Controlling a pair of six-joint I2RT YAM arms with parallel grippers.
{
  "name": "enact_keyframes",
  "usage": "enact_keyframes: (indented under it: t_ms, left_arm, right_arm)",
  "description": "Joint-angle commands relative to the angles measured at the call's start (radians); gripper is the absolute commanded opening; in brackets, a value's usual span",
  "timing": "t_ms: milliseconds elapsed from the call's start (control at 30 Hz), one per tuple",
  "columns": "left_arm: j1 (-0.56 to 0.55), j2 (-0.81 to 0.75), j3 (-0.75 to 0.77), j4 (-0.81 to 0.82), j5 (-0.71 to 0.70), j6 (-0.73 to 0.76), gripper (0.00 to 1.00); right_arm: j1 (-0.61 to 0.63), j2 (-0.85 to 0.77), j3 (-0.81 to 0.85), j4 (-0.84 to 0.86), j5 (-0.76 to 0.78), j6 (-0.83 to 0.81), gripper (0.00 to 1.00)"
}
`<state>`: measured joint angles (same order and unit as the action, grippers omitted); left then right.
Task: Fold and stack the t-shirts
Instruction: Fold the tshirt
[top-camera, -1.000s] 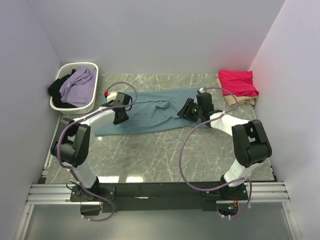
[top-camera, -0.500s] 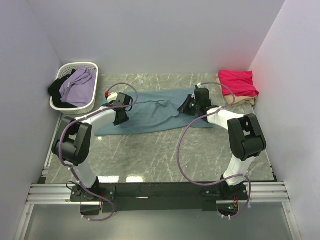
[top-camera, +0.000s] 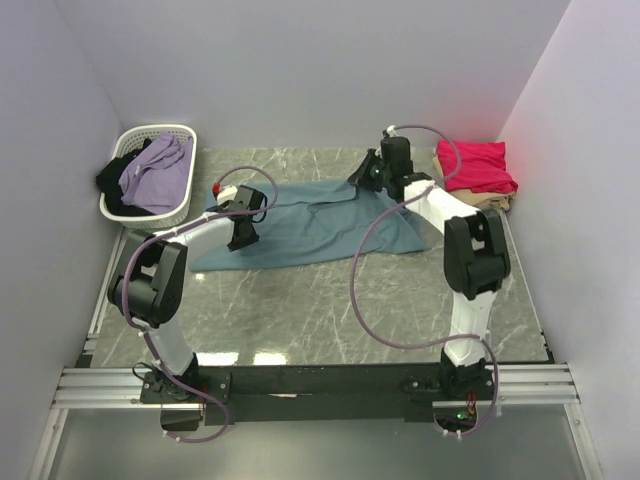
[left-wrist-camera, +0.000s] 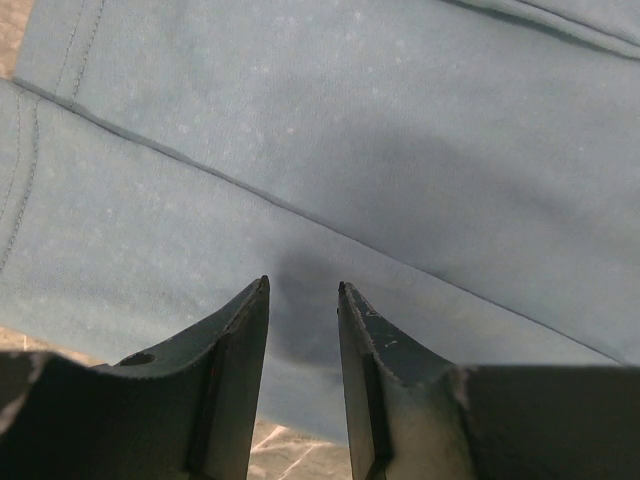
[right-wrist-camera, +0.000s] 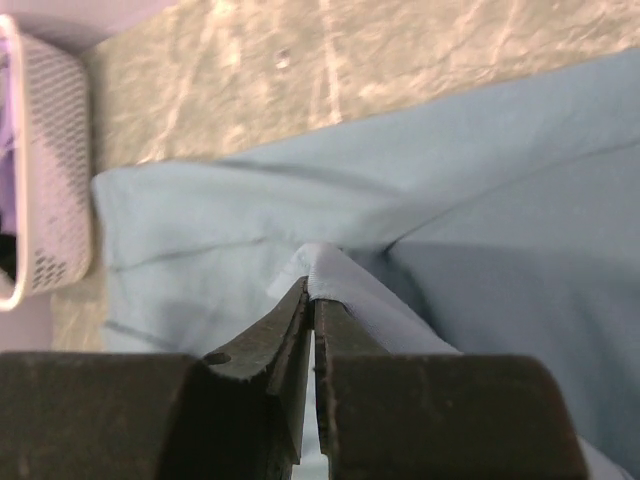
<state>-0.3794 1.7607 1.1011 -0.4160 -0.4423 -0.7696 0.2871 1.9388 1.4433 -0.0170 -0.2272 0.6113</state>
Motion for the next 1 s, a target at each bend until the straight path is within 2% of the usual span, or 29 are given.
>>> enact_keyframes:
  t_ms: [0,333,533,633,767,800,867,933,967]
  left_arm:
    - [-0.004,0.002,0.042,0.0,-0.024,0.024,0.4]
    - [-0.004,0.009,0.039,-0.003,-0.022,0.023,0.4]
    - [-0.004,0.005,0.042,-0.007,-0.026,0.024,0.4]
    - [-0.004,0.005,0.045,-0.012,-0.033,0.024,0.4]
    - [-0.004,0.002,0.042,-0.014,-0.035,0.023,0.4]
    - [-0.004,0.002,0.042,-0.012,-0.033,0.023,0.4]
    - [-0.004,0.005,0.04,-0.012,-0.032,0.02,0.4]
    - [-0.004,0.013,0.042,-0.01,-0.027,0.02,0.4]
    - [-0.003,0.014,0.045,-0.012,-0.023,0.02,0.4]
  right_arm:
    - [-0.019,0.107,0.133,-0.113,0.054,-0.009,0.09]
    - [-0.075,0.203,0.198,-0.221,0.141,0.076,0.12]
    - [-0.108,0.218,0.18,-0.117,0.115,0.087,0.1]
    - [-0.111,0.259,0.239,-0.1,0.062,0.076,0.07]
    - [-0.114,0.337,0.383,-0.121,-0.032,0.08,0.19]
    - [-0.114,0.348,0.397,-0.11,-0.059,0.085,0.14]
    - [-0.117,0.387,0.436,-0.095,-0.157,0.114,0.15]
    - [-0.121,0.417,0.456,-0.072,-0.205,0.168,0.23]
    - [-0.121,0.42,0.459,-0.069,-0.219,0.176,0.32]
